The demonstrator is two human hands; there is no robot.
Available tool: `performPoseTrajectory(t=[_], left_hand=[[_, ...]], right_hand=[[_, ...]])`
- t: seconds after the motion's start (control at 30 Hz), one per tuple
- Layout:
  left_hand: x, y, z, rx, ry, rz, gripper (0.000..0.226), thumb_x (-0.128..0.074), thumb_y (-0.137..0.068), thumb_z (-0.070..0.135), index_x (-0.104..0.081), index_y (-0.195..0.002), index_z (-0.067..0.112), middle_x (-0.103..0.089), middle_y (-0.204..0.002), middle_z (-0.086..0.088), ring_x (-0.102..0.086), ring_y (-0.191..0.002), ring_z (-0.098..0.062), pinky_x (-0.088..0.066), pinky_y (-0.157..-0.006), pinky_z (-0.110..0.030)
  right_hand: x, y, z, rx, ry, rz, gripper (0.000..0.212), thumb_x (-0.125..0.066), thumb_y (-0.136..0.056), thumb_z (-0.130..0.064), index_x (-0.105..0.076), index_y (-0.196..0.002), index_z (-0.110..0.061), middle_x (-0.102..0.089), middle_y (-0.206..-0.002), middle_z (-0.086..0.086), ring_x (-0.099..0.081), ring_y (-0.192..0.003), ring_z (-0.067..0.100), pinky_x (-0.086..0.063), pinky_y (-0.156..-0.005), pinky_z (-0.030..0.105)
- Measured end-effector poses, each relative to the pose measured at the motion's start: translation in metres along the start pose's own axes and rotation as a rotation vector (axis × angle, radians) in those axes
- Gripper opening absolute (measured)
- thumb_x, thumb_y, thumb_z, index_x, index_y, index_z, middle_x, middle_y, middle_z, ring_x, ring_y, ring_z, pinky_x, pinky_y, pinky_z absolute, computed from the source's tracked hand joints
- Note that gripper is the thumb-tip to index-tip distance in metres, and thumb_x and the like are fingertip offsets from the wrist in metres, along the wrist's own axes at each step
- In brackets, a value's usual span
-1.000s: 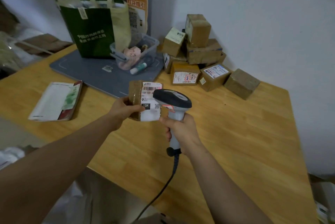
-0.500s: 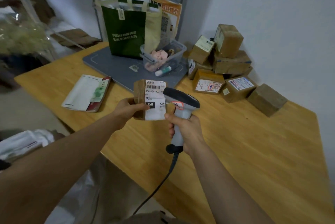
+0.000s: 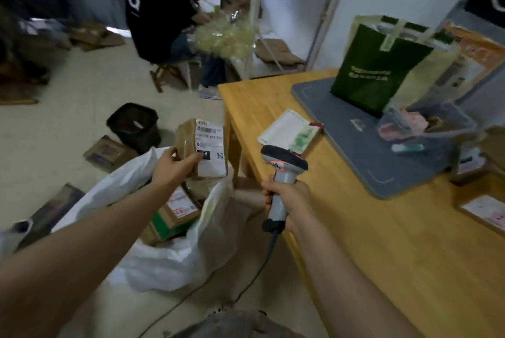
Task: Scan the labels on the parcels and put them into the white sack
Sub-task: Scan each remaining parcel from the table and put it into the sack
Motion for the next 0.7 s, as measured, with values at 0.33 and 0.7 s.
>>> performPoseTrajectory(t=[0.33, 0.7], left_hand=[[0.142, -0.035, -0.055, 0.115, -0.393, 0.285, 0.057, -0.081, -0.070, 0.034, -0.054, -0.114, 0.012, -0.061, -0.109, -0.011, -0.064, -0.088, -0.025, -0.058, -0.067, -0.040], [0.143, -0.095, -0.054, 0.146, -0.794, 0.247, 0.083, -0.085, -0.068, 0.022, -0.046, -0.141, 0.017, -0.044, -0.137, -0.016, -0.042, -0.125, -0.035, -0.038, -0.103, -0.043]], right_hand=[[-0.118, -0.054, -0.008, -0.024, 0.359, -0.165, 0.021, -0.075, -0.075, 0.004, -0.061, -0.090, 0.007, -0.068, -0.056, 0.010, -0.065, -0.044, 0.014, -0.051, -0.043, 0.022], [-0.223, -0.170, -0.046, -0.079, 0.450, -0.433, 0.012, -0.065, -0.077, 0.004, -0.057, -0.085, 0.004, -0.069, -0.062, 0.018, -0.071, -0.059, 0.027, -0.060, -0.060, 0.036]])
Point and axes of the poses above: each hand's wrist, its own y-axis away from the middle knuckle, its own x-axis out of the back of the hand, z = x × y, the point moved 2 cm from there along -y, towards the middle knuckle
